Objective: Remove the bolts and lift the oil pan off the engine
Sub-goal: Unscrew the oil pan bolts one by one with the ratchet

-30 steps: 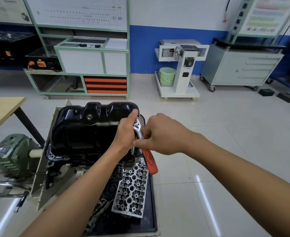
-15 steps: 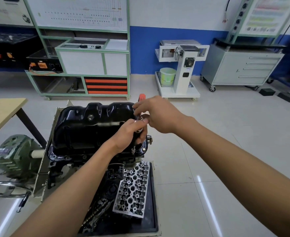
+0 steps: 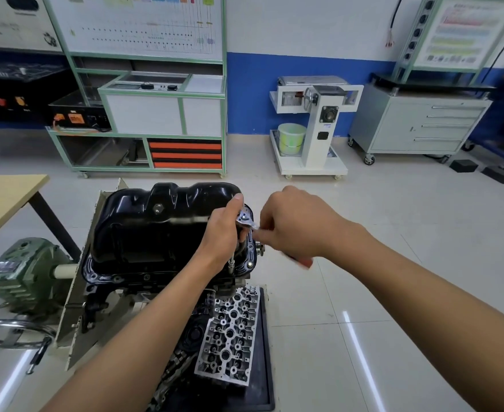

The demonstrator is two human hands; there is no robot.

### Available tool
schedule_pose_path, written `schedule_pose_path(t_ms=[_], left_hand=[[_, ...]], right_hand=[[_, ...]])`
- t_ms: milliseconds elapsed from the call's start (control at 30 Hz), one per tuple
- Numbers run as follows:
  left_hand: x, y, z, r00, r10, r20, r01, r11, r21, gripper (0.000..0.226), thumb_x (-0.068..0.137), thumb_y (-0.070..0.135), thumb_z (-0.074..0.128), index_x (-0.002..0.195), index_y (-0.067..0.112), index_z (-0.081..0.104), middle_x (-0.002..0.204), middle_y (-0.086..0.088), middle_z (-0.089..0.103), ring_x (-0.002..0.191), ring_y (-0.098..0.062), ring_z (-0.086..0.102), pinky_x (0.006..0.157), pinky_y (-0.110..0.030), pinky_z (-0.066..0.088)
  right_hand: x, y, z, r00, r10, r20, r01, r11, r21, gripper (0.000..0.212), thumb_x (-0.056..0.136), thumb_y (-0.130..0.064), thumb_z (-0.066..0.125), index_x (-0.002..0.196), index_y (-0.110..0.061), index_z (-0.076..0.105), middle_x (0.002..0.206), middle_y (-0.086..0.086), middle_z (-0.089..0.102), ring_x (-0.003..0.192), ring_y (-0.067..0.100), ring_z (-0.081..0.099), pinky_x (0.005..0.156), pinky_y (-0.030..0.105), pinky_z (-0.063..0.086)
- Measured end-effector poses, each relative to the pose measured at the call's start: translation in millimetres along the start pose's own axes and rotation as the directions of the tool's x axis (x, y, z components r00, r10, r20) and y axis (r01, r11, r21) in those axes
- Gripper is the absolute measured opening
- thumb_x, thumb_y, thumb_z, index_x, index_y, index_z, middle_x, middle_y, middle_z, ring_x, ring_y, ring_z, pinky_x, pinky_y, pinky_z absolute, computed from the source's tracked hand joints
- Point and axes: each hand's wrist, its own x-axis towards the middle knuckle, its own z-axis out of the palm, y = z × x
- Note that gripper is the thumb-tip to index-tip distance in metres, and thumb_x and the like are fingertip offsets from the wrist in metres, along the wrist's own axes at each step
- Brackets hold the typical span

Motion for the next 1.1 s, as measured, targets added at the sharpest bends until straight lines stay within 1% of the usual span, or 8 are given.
schedule_pose_path(t_ms=[67, 167, 267, 400, 533, 767, 900, 1100], left_hand=[[-1.5, -1.9, 2.8, 1.0, -0.009, -0.02, 0.008, 0.999, -0.049, 0.069, 0.094, 0.053, 0.042, 0.058, -0.006, 0.046, 0.057, -0.013, 0.043, 0.056, -0.023, 0.038, 0.059, -0.034, 0.034], [-3.8, -5.8, 2.0, 1.0, 0.0, -0.013, -0.001, 0.995, -0.097, 0.059, 0.102, 0.045, 0.04, 0.048, 0.022, 0.047, 0.051, 0.003, 0.043, 0.048, -0.01, 0.037, 0.05, -0.021, 0.036], [-6.1, -4.2, -5.1, 0.999, 0.025, 0.024, -0.023, 0.997, -0.067, 0.054, 0.096, 0.048, 0.041, 0.055, 0.015, 0.053, 0.055, -0.006, 0.049, 0.051, -0.011, 0.045, 0.054, -0.019, 0.041], [-8.1, 3.3, -18.0, 0.976, 0.042, 0.215, -0.044, 0.999, 0.001, 0.057, 0.093, 0.049, 0.048, 0.055, 0.008, 0.06, 0.056, -0.014, 0.055, 0.061, -0.028, 0.051, 0.069, -0.036, 0.042], [-10.1, 4.7, -21.7, 0.935, 0.041, 0.353, -0.057, 0.998, 0.037, 0.054, 0.085, 0.055, 0.054, 0.058, 0.009, 0.064, 0.056, -0.017, 0.054, 0.058, -0.028, 0.048, 0.066, -0.036, 0.039], [-7.9, 5.1, -16.1, 0.933, 0.005, 0.361, -0.008, 1.0, 0.007, 0.06, 0.085, 0.06, 0.051, 0.051, 0.012, 0.055, 0.049, -0.01, 0.047, 0.054, -0.027, 0.041, 0.063, -0.038, 0.036], [-5.8, 1.4, -14.4, 0.986, -0.036, 0.163, 0.04, 0.999, -0.022, 0.065, 0.092, 0.061, 0.039, 0.048, 0.016, 0.051, 0.051, -0.009, 0.045, 0.05, -0.021, 0.041, 0.058, -0.032, 0.037], [-4.9, -4.1, -5.0, 0.999, -0.034, 0.039, 0.036, 0.999, -0.034, 0.071, 0.09, 0.065, 0.038, 0.049, 0.01, 0.055, 0.053, -0.014, 0.049, 0.052, -0.023, 0.042, 0.057, -0.033, 0.035]], right_hand=[[-4.9, -11.3, 2.2, 0.999, -0.011, 0.043, 0.008, 0.999, 0.05, 0.045, 0.086, -0.047, 0.068, 0.051, -0.022, 0.055, 0.057, -0.003, 0.052, 0.058, 0.014, 0.053, 0.052, 0.028, 0.035], [-6.3, -18.8, 4.5, 0.996, -0.021, 0.086, 0.01, 0.992, 0.125, 0.047, 0.087, -0.044, 0.069, 0.05, -0.016, 0.06, 0.046, -0.003, 0.046, 0.043, 0.011, 0.041, 0.048, 0.027, 0.034], [-3.0, -13.1, -2.1, 0.991, -0.016, 0.133, -0.008, 0.983, 0.182, 0.041, 0.084, -0.041, 0.075, 0.055, -0.013, 0.067, 0.044, -0.003, 0.05, 0.039, 0.012, 0.042, 0.047, 0.026, 0.034], [4.7, -3.3, -12.1, 0.992, -0.041, 0.123, 0.043, 0.999, -0.014, 0.028, 0.083, -0.036, 0.075, 0.064, -0.016, 0.069, 0.056, -0.003, 0.056, 0.059, 0.019, 0.056, 0.048, 0.026, 0.034], [20.6, 3.4, -7.6, 0.997, -0.072, 0.027, 0.074, 0.991, -0.108, 0.014, 0.09, -0.021, 0.068, 0.094, -0.03, 0.078, 0.088, 0.001, 0.067, 0.087, 0.026, 0.061, 0.065, 0.031, 0.046], [31.1, 6.6, 5.5, 0.986, -0.159, -0.042, 0.163, 0.978, 0.132, 0.034, 0.089, -0.002, 0.063, 0.116, -0.019, 0.075, 0.133, -0.003, 0.066, 0.12, 0.021, 0.06, 0.096, 0.04, 0.05], [19.3, 13.8, 9.1, 0.992, -0.106, -0.065, 0.108, 0.994, 0.031, 0.025, 0.096, -0.021, 0.057, 0.113, -0.028, 0.073, 0.109, -0.006, 0.072, 0.1, 0.021, 0.06, 0.081, 0.04, 0.051], [-5.6, 3.5, 0.6, 1.0, -0.006, 0.018, 0.005, 1.0, 0.03, 0.032, 0.091, -0.044, 0.064, 0.062, -0.029, 0.059, 0.066, -0.005, 0.062, 0.071, 0.02, 0.06, 0.054, 0.028, 0.037]])
